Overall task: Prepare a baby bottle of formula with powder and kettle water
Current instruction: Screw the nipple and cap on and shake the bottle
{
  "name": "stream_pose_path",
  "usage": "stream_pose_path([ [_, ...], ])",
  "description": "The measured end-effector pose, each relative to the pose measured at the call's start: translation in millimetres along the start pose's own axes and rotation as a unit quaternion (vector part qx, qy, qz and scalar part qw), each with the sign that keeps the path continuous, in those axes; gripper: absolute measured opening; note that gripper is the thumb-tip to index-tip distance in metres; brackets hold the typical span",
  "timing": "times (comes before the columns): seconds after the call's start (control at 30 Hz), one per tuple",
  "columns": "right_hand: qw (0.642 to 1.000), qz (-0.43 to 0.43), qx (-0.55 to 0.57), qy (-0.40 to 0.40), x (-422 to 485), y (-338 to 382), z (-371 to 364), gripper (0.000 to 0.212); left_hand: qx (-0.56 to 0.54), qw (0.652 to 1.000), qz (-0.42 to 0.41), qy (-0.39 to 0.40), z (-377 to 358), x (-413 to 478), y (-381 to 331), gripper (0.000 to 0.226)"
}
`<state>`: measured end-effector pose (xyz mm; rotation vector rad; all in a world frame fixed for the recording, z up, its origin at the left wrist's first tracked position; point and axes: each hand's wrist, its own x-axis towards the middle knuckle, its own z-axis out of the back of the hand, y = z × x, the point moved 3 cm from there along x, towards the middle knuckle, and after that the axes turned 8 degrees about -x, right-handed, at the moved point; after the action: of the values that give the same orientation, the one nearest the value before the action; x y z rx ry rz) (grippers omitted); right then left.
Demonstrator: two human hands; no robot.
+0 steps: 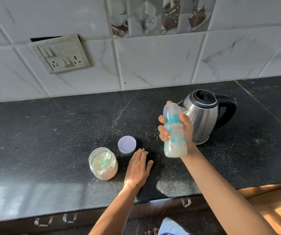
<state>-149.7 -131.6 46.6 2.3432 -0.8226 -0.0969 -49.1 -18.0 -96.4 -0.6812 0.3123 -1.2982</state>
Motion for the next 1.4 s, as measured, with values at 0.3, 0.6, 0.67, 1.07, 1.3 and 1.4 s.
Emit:
stream_pose_path([
  [0.3, 0.999, -0.022, -0.011, -0.031, -7.9, -12.8, 15.6, 0.056, -0.001, 1.0, -0.004, -0.001, -0.1, -0.2, -0.3, 0.057],
  [0.6, 1.0, -0.018, -0.004, 0.001, -6.0, -4.0, 9.1, 0.055, -0.006, 1.0, -0.002, 0.0, 0.8, -0.6, -0.8, 0.052],
  [0.67, 1.0, -0.012, -0.012, 0.014, -5.5, -2.0, 5.9, 0.055, -0.007, 1.0, -0.002, -0.002, 0.1, -0.1, 0.7, 0.044],
  [1.07, 0.971, -0.009, 0.151, -0.185, -4.3, -20.5, 24.3, 0.057, -0.003, 1.0, 0.001, 0.001, -0.4, 0.4, 1.1, 0.042],
  [1.3, 0.974, -0.046, 0.107, -0.195, -6.0, -24.4, 21.3, 0.043, -0.004, 1.0, -0.001, 0.001, -1.2, 0.6, 0.9, 0.042],
  [1.4, 0.92, -0.032, 0.264, -0.287, -6.3, -21.7, 26.5, 0.038, -0.003, 1.0, -0.001, 0.001, 0.1, -0.1, 0.3, 0.042],
])
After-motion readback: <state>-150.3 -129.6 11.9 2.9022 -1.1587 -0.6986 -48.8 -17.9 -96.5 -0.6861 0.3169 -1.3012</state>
